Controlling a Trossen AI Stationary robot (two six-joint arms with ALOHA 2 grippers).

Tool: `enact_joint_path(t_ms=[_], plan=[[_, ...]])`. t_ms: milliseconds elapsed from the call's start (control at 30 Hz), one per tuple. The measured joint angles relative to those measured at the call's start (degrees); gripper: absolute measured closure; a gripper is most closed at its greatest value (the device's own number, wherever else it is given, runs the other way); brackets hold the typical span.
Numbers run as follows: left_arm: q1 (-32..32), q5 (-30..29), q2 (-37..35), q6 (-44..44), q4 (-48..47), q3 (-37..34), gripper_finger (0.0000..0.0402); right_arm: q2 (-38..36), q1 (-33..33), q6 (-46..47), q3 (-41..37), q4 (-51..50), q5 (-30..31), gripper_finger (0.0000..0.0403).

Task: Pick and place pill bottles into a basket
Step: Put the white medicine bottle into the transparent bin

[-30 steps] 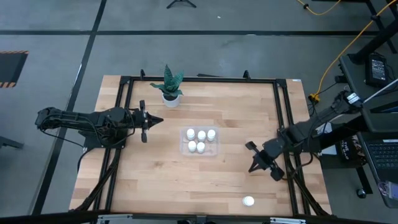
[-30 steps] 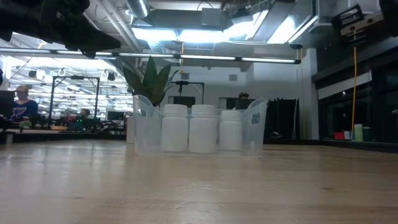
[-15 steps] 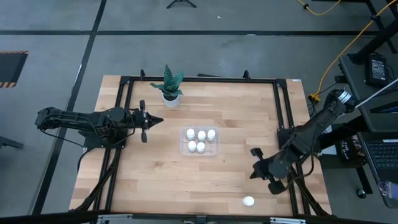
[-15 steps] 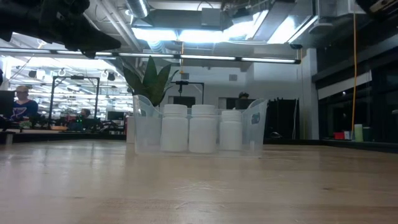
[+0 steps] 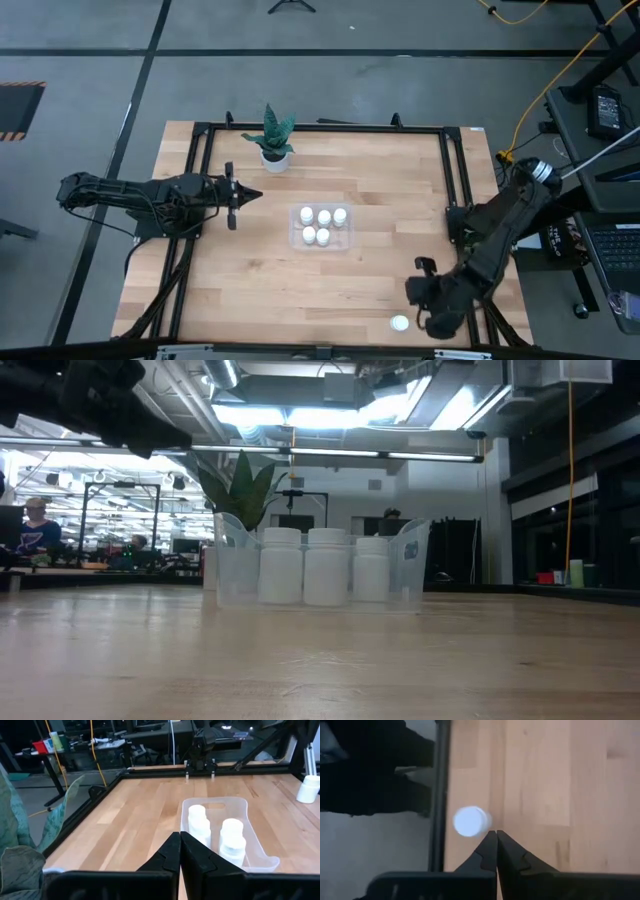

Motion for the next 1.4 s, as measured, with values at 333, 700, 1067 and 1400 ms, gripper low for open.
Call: enact_joint_path(t_ms=[333,700,1067,1400], plan=[[0.0,0.0,0.0,-0.9,-0.4,0.0,0.0397,10.2,6.4,6.7,10.8,-3.8,8.5,0.0403],[0.0,0.0,0.0,-1.4,-0.7,0.0,0.0393,16.6,6.5,19.3,15.4,-8.1,6.1,0.0403],[0.0,0.0,0.0,-1.4,-0.7,0.0,0.0396,16.6,6.4,19.4,15.2,-8.7,9.0,0.0341],[0.0,0.0,0.0,-3.0,-0.7,0.0,0.0397,16.6,6.5,22.3,15.2,-7.5,9.1,0.0221]])
